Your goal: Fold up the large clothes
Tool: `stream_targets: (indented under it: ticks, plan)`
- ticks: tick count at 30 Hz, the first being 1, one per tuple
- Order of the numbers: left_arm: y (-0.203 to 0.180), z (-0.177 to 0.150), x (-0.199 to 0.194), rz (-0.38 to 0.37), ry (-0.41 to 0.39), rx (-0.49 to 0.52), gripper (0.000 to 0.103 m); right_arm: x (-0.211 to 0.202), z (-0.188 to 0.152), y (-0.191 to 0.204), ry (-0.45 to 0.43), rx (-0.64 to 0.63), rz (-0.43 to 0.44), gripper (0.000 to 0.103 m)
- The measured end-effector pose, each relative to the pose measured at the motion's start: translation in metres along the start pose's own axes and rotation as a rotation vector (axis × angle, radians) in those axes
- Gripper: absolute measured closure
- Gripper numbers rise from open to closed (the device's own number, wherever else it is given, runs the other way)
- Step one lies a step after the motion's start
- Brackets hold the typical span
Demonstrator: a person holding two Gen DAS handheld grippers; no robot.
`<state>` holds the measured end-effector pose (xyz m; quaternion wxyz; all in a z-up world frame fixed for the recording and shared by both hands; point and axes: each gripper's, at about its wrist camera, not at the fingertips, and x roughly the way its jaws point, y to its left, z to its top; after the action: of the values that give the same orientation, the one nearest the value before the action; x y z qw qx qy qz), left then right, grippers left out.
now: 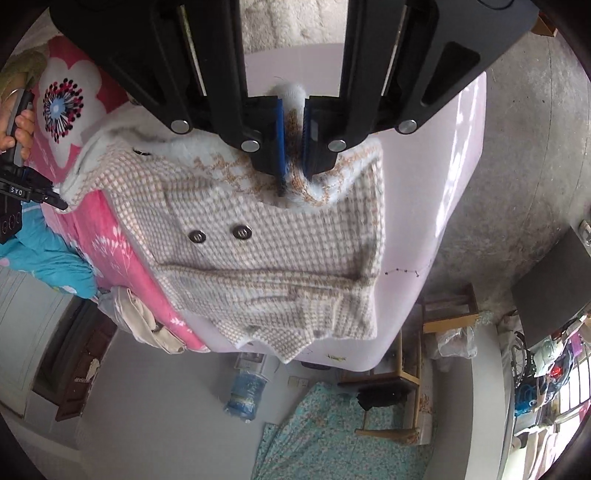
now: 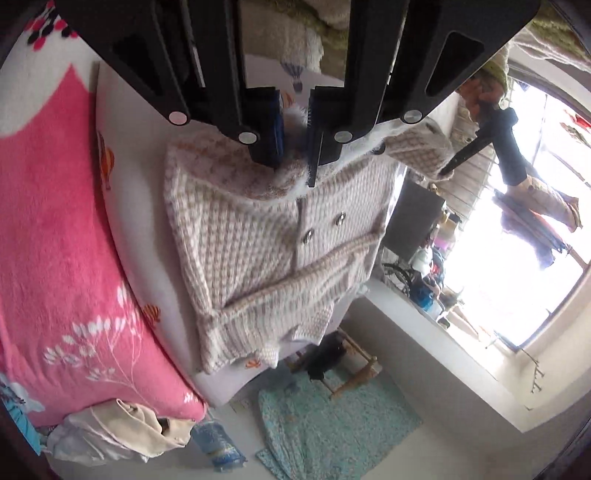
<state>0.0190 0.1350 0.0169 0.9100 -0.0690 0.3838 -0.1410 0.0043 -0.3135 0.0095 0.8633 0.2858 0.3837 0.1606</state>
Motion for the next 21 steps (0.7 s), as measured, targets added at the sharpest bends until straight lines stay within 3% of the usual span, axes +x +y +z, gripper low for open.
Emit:
stream_targets:
  ticks: [4, 8, 11, 13, 14, 16, 18, 21]
  plan:
    - [0.013, 0.034, 0.022, 0.009, -0.035, -0.03, 0.096, 0.019, 0.041, -0.009, -0.06, 0.041, 0.026, 0.093]
    - [0.021, 0.057, 0.062, 0.016, -0.018, -0.045, 0.092, 0.053, 0.073, -0.023, -0.06, 0.088, 0.002, 0.091]
    - [0.031, 0.067, 0.089, -0.01, 0.021, -0.088, 0.085, 0.077, 0.086, -0.037, -0.039, 0.132, -0.012, 0.078]
    - [0.04, 0.07, 0.1, -0.059, 0.046, -0.141, 0.075, 0.087, 0.093, -0.046, -0.039, 0.163, -0.045, 0.05]
    - [0.044, 0.071, 0.102, -0.087, 0.043, -0.169, 0.066, 0.087, 0.095, -0.049, -0.061, 0.168, -0.077, 0.044]
    - [0.046, 0.069, 0.097, -0.074, -0.007, -0.182, 0.056, 0.086, 0.1, -0.051, -0.091, 0.151, -0.121, 0.042]
    - [0.039, 0.069, 0.093, -0.092, -0.028, -0.144, 0.056, 0.086, 0.1, -0.045, -0.1, 0.112, -0.151, 0.042]
    - [0.018, 0.06, 0.088, -0.208, -0.013, -0.076, 0.056, 0.097, 0.09, -0.015, -0.049, -0.042, -0.16, 0.042]
